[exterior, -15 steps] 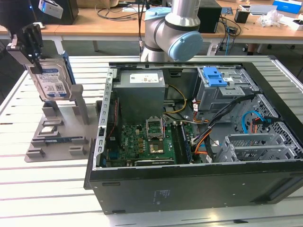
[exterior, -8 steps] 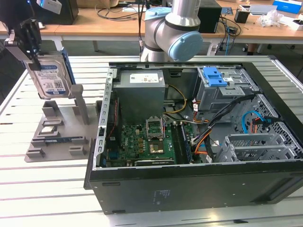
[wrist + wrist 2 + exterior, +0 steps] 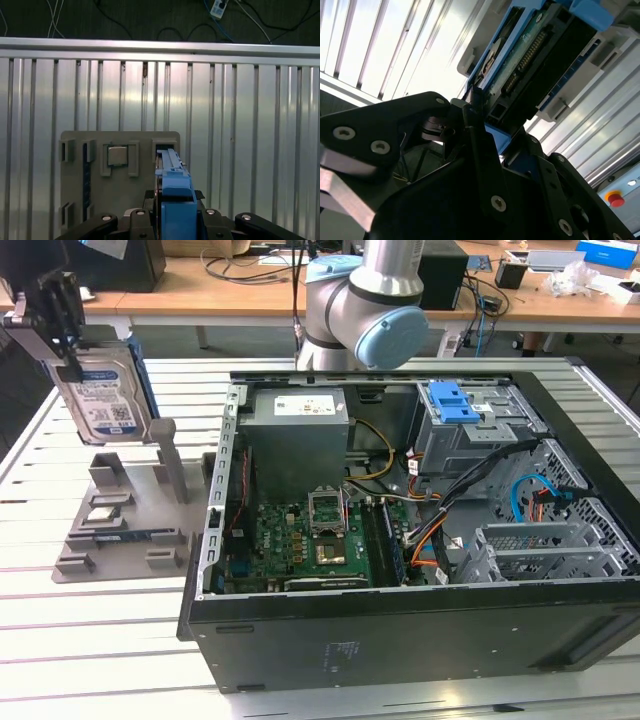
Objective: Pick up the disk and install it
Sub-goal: 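Pick up the disk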
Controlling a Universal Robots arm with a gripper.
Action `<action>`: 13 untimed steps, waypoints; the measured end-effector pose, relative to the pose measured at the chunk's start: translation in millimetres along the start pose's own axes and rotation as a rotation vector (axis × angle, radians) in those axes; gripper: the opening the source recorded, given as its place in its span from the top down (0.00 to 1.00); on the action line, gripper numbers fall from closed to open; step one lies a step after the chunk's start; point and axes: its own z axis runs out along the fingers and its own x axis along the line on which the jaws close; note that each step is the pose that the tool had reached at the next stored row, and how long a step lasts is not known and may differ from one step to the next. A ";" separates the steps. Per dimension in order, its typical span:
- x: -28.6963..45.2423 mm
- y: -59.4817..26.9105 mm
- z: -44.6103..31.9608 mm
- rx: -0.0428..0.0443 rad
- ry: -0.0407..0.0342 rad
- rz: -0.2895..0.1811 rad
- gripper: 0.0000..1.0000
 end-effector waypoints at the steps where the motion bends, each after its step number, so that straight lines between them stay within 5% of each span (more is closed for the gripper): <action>1: 0.0 0.0 -0.8 -0.0001 0.0000 0.000 0.64; 13: 0.1 0.3 -12.4 -0.0001 0.0001 0.000 0.64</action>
